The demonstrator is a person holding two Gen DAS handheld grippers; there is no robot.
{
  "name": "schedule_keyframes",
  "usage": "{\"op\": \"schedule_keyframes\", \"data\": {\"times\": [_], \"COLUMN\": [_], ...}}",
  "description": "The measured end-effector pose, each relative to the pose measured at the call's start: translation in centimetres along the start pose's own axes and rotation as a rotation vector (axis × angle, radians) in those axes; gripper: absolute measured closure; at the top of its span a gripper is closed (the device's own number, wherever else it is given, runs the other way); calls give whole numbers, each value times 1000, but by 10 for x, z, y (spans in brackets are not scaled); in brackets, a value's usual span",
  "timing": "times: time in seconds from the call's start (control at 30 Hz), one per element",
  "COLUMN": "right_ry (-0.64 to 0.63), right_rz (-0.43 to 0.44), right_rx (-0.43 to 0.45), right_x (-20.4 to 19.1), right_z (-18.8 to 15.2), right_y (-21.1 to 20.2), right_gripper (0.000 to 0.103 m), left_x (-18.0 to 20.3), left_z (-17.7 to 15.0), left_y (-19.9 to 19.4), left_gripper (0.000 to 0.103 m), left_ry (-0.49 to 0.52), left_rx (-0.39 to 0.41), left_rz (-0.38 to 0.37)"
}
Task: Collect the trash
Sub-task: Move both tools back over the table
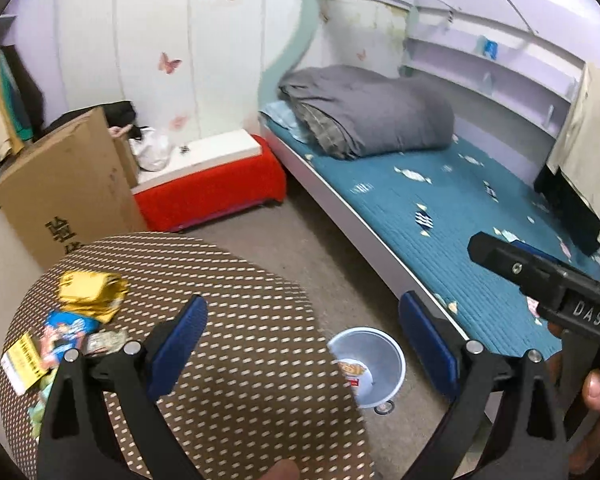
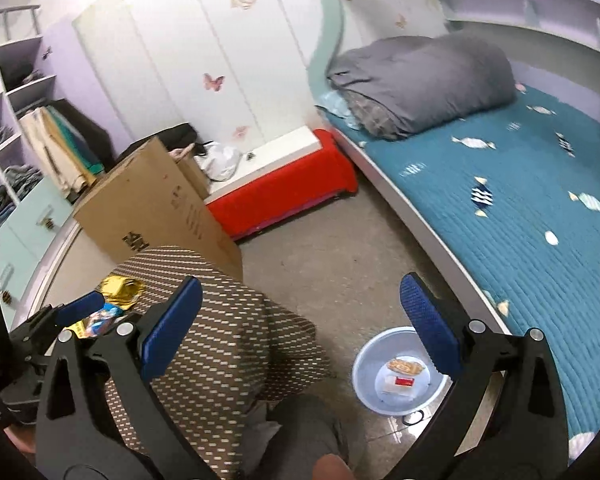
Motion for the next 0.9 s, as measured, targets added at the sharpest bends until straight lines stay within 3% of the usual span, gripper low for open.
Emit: {"op": "schedule_keyframes", "data": {"times": [0.4,0.9], "right_ry": [-184,-361], "right_rz": [126,272], "right_rx": [-32,-114], "right_x": [-106,-214], "right_z": [-15,-65], "right_y": [1,9], "right_gripper": [6,6], "left_x": [-78,-177], "left_z": [-29,-92], "left_y": [-64,-127], "left_gripper": [9,9], "left_ry": [-113,-287], "left_rx": [67,90], "left_rz": [100,249]}}
Point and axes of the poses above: each gripper's, at about its wrist camera, not at the fingertips, and y roughly the way its jaws point, x to its right, z to its top, the point moved 3 cm from there along y, roughly the way its jaws point, and after that the axes turned 5 degrees about x, right-handed, at the moved point
